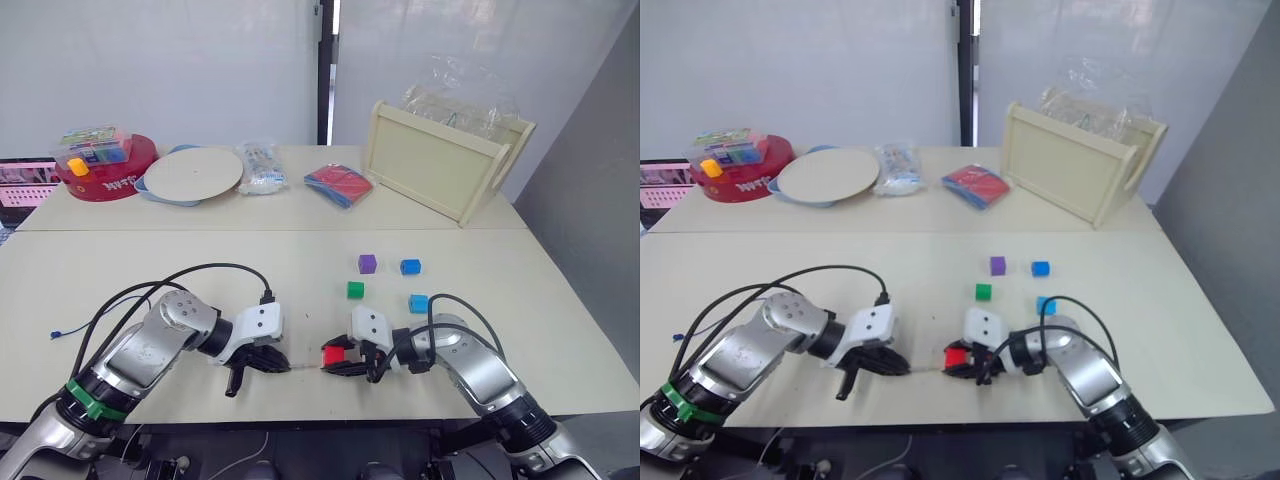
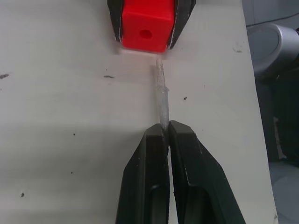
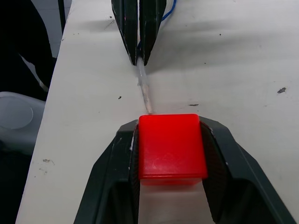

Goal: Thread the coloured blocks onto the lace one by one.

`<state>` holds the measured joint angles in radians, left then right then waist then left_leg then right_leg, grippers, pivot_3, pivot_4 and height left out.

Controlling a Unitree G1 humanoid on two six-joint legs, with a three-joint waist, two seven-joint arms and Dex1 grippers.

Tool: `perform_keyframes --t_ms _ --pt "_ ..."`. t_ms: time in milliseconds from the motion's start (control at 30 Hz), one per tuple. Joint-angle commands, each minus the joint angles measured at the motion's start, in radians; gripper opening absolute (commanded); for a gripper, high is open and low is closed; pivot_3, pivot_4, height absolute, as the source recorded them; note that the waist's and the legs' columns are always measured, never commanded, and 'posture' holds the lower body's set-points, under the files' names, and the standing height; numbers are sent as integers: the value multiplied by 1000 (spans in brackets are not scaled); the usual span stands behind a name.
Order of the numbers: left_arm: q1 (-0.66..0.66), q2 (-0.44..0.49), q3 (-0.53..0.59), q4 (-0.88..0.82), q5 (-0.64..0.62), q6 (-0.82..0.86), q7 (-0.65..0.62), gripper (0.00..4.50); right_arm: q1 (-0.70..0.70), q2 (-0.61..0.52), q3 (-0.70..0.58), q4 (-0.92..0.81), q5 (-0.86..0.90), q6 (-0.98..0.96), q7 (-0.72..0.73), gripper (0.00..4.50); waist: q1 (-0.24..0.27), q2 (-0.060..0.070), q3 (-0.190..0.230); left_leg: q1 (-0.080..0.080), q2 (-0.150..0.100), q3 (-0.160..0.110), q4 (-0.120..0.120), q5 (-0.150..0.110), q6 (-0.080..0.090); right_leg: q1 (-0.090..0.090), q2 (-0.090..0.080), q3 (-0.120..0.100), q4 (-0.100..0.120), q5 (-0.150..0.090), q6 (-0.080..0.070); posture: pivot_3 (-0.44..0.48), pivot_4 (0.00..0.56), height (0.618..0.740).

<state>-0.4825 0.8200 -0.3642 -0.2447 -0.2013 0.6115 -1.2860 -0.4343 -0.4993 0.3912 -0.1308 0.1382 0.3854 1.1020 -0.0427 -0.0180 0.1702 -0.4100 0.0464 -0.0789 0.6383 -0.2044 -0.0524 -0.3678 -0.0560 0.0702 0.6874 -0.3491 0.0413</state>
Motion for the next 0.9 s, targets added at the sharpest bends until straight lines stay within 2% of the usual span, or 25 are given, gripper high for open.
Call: perform_keyframes --t_ms 33,500,900 --pt "-25 -5 0 -2 7 -13 6 0 0 -5 9 -23 -6 9 -7 1189 0 0 0 0 0 0 0 0 0 0 0 0 0 0 0 0 150 740" --pt "-34 -48 -11 -2 3 -4 24 0 8 -8 21 -51 -2 35 -12 1189 0 0 0 0 0 0 0 0 0 0 0 0 0 0 0 0 150 740" --pt "-80 -143 -15 -7 -23 33 54 0 23 0 36 -84 4 68 -30 1189 0 0 0 0 0 0 0 0 0 0 0 0 0 0 0 0 150 740"
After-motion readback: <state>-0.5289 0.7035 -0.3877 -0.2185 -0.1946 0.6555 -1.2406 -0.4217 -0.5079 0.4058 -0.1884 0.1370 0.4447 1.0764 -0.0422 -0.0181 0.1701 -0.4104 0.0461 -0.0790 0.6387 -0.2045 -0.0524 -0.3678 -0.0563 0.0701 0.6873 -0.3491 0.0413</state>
